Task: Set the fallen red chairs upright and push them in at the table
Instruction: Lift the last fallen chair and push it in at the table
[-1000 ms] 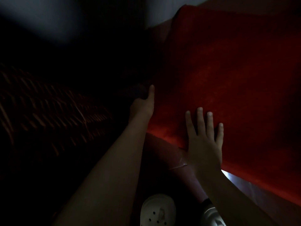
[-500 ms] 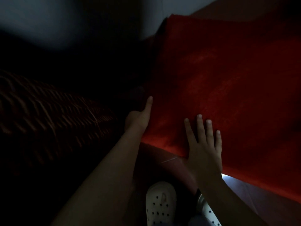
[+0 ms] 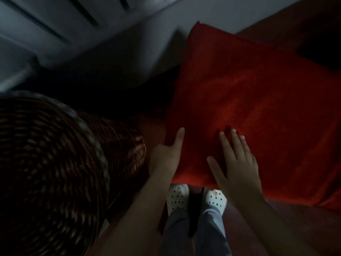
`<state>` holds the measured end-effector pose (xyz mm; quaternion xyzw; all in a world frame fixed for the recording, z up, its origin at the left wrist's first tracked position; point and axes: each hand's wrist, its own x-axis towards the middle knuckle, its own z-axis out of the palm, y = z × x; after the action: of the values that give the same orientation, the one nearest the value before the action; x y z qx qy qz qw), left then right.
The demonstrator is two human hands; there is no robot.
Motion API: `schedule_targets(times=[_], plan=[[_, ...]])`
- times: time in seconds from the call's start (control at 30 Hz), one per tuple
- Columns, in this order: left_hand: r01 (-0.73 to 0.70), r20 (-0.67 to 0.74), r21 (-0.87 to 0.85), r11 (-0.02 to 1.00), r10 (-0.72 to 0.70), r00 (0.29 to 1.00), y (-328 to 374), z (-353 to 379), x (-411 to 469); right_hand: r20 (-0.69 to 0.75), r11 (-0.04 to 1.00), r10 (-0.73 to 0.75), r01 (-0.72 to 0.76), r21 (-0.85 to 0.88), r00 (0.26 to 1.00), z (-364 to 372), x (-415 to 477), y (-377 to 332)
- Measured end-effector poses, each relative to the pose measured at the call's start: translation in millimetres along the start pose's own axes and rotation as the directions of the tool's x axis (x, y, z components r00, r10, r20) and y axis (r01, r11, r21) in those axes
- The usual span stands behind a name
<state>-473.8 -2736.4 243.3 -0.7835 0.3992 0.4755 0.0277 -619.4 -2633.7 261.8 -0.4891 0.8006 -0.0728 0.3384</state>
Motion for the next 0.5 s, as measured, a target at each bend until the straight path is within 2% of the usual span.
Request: schedule_targets(times=[0.1,0.27,0.4,0.5], plan=[[-0.069,0.111,-0.011,0.998,0.069,0.991,17.7,-12.3,-59.0,-0.068,0.980,0.108,-0.095,0.178,0.992,-52.7,-2.9,-39.7],[-0.200,0.226,-0.053,0.978,0.207,0.952,43.1,-23.8,-143.6,-0.155,0.891,0.240,-0.154,0.426,0.958,-130.5,-15.5,-90.6],[-0.233,0.279,-0.111,0.966,0.256,0.926,56.7,-34.9,-187.4,-0.149,0.777,0.343,-0.191,0.600,0.928,-182.6,-37.3,-86.3],[-0.174,0.414,-0.243,0.954,0.265,0.871,68.5,-45.1,-209.5,-0.101,0.655,0.392,-0.201,0.728,0.914,-207.7,-63.4,-66.7]])
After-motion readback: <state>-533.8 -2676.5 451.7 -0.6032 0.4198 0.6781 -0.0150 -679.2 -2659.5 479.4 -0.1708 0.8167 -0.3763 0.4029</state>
